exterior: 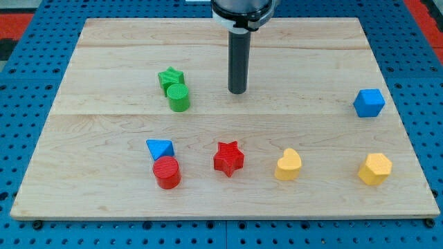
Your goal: Move your arm towards the red circle
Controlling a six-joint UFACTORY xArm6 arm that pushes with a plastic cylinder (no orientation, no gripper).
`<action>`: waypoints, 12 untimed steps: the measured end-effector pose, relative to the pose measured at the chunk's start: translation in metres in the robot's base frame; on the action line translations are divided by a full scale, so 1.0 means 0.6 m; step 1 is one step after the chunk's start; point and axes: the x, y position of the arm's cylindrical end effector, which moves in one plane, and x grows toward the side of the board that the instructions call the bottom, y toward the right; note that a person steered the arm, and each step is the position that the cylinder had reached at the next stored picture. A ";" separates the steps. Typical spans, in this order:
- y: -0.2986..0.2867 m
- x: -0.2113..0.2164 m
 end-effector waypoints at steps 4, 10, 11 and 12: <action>-0.095 0.090; -0.242 0.159; -0.324 0.179; -0.320 0.267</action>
